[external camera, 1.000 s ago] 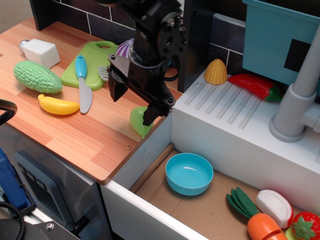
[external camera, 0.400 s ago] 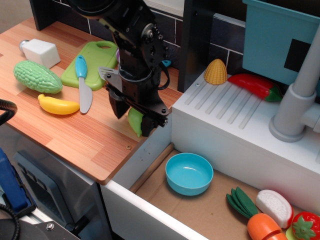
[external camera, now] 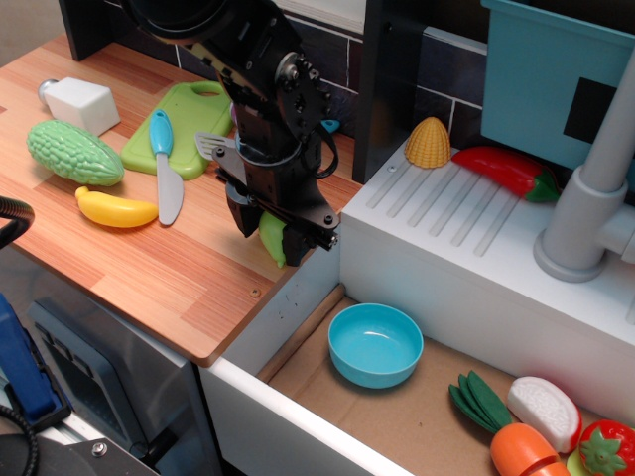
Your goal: Put pear in bowl
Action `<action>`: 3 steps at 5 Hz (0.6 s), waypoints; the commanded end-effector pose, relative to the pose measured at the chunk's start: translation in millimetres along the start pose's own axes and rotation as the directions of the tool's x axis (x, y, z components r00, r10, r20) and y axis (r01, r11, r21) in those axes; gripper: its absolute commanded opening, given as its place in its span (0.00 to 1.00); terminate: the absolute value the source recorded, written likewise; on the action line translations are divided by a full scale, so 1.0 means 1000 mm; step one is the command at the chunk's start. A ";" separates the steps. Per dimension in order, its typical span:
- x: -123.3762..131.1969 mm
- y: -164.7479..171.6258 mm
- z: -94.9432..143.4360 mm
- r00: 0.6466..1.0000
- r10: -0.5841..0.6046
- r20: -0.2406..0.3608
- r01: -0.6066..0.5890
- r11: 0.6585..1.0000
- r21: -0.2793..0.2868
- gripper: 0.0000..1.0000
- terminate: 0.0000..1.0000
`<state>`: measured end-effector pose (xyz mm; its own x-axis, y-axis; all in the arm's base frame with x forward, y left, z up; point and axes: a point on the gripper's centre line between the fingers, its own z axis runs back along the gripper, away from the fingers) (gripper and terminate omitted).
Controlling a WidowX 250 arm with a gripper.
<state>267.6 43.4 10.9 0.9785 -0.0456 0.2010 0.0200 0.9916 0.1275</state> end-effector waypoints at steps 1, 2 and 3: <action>0.006 -0.028 0.023 1.000 0.009 -0.014 -0.009 1.000 0.010 0.00 0.00; 0.010 -0.050 0.026 0.999 -0.004 -0.049 0.001 0.999 -0.044 0.00 0.00; 0.012 -0.064 0.024 0.999 -0.004 -0.048 0.001 0.998 -0.070 0.00 0.00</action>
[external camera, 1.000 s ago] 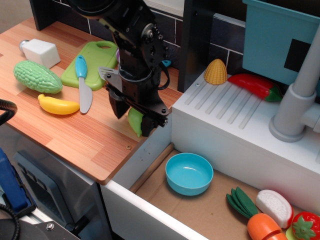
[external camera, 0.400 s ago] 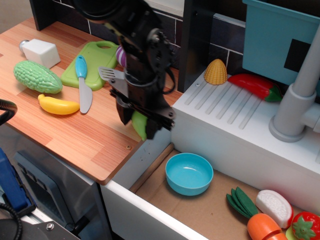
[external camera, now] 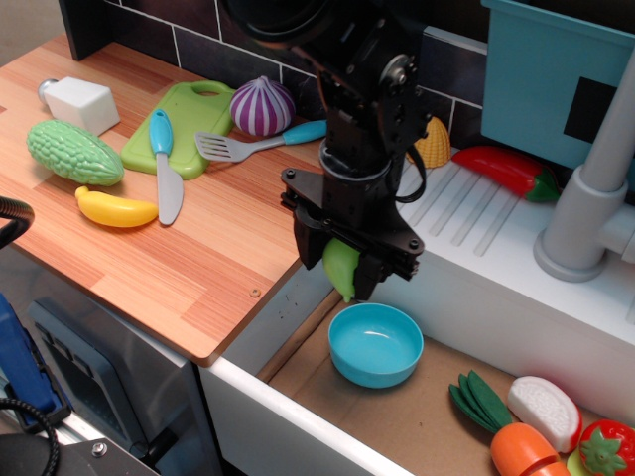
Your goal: Put pear in bowl
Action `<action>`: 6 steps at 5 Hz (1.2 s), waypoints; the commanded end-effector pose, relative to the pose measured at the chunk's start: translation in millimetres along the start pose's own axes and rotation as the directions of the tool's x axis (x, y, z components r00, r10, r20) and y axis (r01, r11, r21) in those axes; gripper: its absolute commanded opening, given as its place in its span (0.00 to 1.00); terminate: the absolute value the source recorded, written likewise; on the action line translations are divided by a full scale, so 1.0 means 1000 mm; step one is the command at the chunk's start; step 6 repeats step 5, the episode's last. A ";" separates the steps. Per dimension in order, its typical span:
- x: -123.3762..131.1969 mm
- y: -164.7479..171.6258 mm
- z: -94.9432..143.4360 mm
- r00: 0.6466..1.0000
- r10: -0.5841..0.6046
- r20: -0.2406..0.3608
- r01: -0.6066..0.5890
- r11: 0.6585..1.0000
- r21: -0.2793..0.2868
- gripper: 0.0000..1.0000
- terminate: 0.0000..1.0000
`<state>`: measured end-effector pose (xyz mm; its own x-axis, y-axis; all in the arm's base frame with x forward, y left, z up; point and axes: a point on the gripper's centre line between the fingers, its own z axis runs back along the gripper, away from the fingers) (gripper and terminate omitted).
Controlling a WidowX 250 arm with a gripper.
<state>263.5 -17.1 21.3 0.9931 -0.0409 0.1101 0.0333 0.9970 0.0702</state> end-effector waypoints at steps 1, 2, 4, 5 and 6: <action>0.010 -0.015 -0.006 0.997 -0.001 0.081 0.004 0.999 -0.044 0.00 0.00; 0.013 -0.015 -0.012 0.991 -0.036 0.129 0.044 0.997 -0.059 1.00 0.00; 0.013 -0.015 -0.012 0.991 -0.036 0.129 0.044 0.997 -0.059 1.00 0.00; 0.013 -0.015 -0.012 0.991 -0.036 0.129 0.044 0.997 -0.059 1.00 1.00; 0.013 -0.015 -0.012 0.991 -0.036 0.129 0.044 0.997 -0.059 1.00 1.00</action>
